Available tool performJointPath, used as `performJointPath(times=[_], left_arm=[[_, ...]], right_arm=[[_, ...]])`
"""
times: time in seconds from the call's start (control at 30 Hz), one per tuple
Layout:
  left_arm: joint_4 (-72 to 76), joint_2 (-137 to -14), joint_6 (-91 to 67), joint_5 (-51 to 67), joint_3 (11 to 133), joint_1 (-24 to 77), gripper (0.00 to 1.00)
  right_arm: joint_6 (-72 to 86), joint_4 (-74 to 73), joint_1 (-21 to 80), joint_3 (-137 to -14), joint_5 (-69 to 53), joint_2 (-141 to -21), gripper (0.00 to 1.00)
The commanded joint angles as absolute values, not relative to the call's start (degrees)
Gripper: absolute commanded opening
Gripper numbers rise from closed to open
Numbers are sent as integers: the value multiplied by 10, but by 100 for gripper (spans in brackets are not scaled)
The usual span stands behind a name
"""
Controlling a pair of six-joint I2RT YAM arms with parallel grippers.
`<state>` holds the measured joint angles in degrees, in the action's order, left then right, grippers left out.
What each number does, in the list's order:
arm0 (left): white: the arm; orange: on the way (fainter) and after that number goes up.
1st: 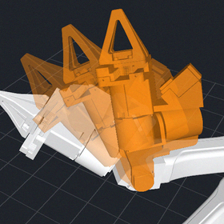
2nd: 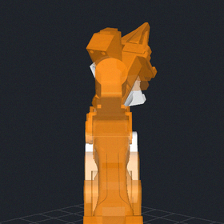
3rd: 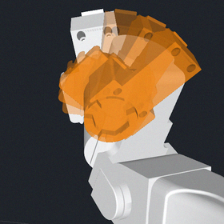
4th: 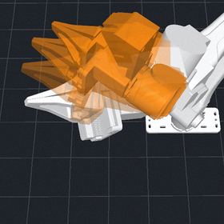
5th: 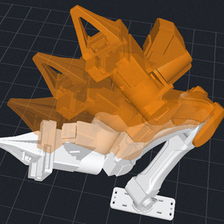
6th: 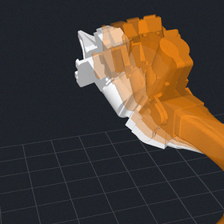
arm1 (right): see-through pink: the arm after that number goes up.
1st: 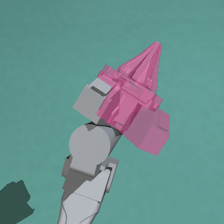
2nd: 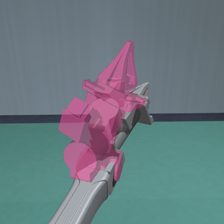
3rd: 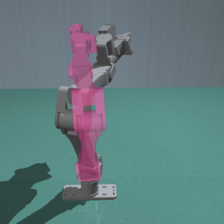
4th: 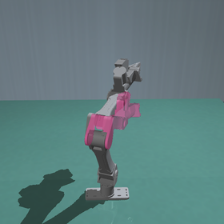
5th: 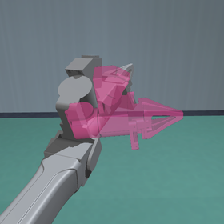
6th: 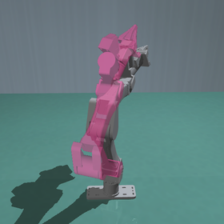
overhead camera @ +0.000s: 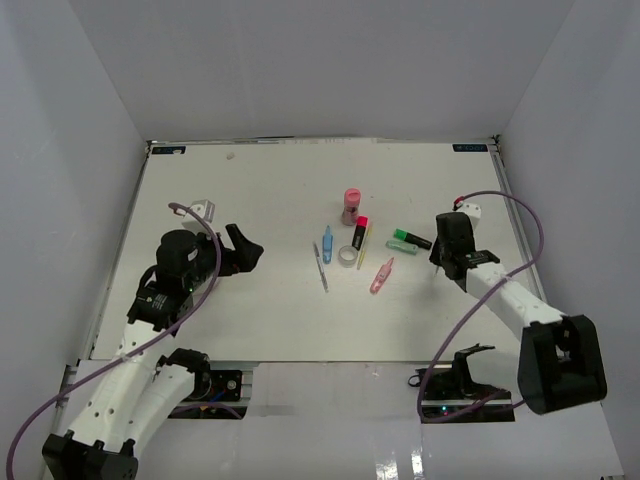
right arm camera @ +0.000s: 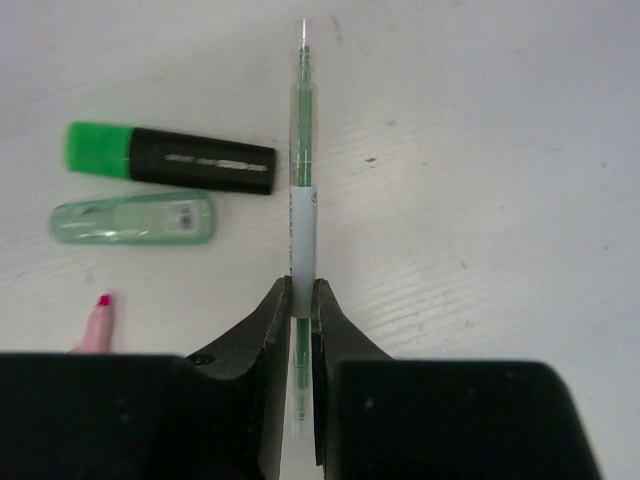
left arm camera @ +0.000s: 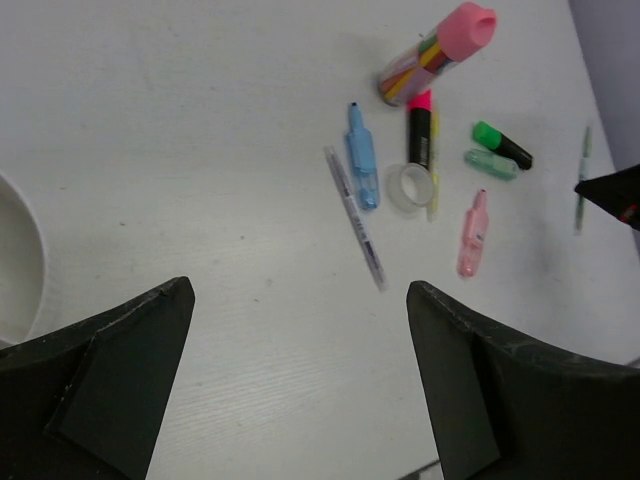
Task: Sort the stationery into containers
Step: Pick up the pen from the center of the board, then place the pen in the storage box.
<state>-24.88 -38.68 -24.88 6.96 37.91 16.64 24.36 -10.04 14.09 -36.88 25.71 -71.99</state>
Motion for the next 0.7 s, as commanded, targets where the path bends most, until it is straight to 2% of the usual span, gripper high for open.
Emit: performJointPath(times=[0.0,0.2,0.3,0.53,0.67], left_arm=[[-231,-418,-286,182,444,169,98],[-204,-489,-366,281,502,169,98],[-180,-525,-398,304,520,170,98],[-83,-583,-497,311,532,190,98],[-43,-612,-515,256,550,237,96]], right_arm=[[163,-61,180,-351,207,-626,8],[82,27,293,-315,107,-501,8],[61,78,343,-309,69,-477,8],[40,167,418,-323,40,-521,8],[51,194,435,-344,33,-569,8]])
